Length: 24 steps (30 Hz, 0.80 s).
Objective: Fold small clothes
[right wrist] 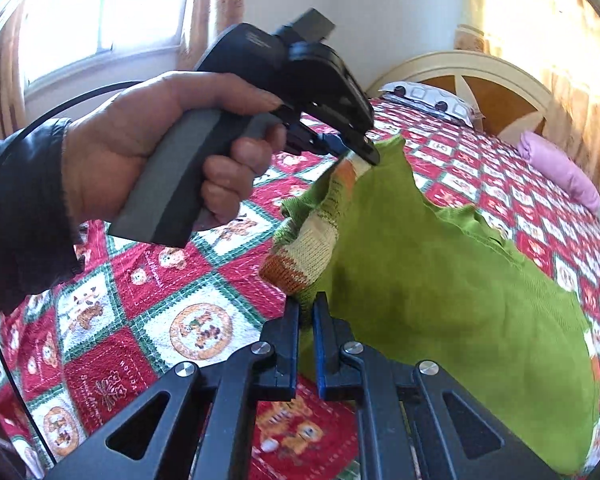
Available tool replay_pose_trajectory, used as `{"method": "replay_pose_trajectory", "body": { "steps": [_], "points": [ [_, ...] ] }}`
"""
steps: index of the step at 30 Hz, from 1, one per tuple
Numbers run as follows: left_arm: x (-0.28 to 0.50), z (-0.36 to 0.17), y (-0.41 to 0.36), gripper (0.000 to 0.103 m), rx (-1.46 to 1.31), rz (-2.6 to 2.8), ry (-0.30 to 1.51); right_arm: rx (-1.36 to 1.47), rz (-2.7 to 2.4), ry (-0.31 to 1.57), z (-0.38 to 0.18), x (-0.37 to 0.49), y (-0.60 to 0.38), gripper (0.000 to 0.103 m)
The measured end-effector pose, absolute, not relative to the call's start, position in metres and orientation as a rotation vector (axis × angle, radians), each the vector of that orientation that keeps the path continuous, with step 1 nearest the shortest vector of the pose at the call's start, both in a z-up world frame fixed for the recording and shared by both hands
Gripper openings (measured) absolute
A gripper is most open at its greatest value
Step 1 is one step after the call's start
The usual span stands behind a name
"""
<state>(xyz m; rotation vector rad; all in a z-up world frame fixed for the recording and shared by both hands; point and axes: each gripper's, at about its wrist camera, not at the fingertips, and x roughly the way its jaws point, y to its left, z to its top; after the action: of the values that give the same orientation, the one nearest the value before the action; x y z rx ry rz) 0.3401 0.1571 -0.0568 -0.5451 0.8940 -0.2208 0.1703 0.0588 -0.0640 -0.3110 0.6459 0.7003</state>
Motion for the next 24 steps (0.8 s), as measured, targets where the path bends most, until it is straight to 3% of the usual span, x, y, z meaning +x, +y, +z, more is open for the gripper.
{"method": "replay_pose_trajectory", "body": {
  "steps": [24],
  "points": [
    [0.351, 0.009, 0.045, 0.014, -0.450, -0.345, 0.838, -0.029, 0.611, 0.643, -0.034, 0.199, -0.071, 0.005]
  ]
}}
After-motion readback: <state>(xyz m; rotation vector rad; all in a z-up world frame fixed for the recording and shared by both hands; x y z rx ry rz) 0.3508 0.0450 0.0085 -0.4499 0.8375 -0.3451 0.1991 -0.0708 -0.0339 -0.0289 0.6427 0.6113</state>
